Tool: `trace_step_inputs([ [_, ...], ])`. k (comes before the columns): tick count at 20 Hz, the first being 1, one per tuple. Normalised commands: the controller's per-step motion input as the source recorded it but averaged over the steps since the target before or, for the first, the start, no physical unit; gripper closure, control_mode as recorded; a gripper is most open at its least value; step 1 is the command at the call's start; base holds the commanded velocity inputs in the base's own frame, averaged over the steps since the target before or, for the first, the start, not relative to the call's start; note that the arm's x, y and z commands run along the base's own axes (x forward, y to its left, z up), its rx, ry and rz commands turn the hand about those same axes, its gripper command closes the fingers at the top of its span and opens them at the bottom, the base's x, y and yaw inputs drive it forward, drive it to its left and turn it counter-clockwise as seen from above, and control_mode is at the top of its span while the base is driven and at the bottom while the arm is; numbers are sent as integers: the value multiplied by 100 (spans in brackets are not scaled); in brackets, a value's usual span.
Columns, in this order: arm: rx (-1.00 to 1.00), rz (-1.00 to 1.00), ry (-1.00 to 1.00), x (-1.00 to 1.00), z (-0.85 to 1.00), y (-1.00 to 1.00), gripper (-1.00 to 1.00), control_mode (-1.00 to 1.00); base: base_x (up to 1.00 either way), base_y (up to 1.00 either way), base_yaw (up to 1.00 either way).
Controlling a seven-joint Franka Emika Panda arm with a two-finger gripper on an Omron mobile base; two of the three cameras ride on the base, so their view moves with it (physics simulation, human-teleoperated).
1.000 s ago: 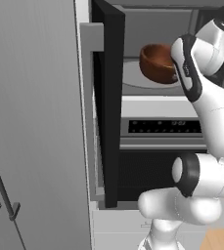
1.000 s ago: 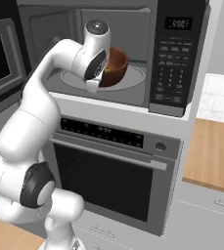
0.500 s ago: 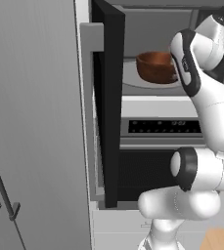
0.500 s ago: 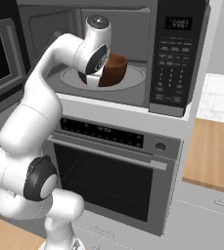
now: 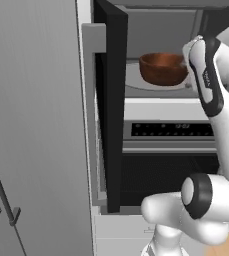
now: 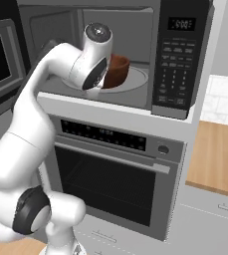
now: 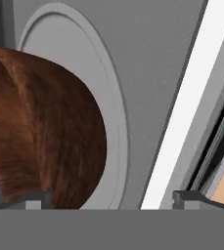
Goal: Pick the cucumber from the sink and place it in the bowl. Then pick the bowl and place it in the microwave. Then close the microwave door and press the start button.
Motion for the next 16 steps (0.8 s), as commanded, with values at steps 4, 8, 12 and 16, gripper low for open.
trace_step_inputs([
  [4,-8,0,1,-10,-22,0,-100,-100,0,0,0],
  [8,-29,-1,-11,-21,-4,0,-100,-100,0,0,0],
  [12,-44,-11,-11,-8,0,0,-100,-100,0,0,0],
  [16,-44,-12,-1,0,-1,-4,-100,-100,0,0,0],
])
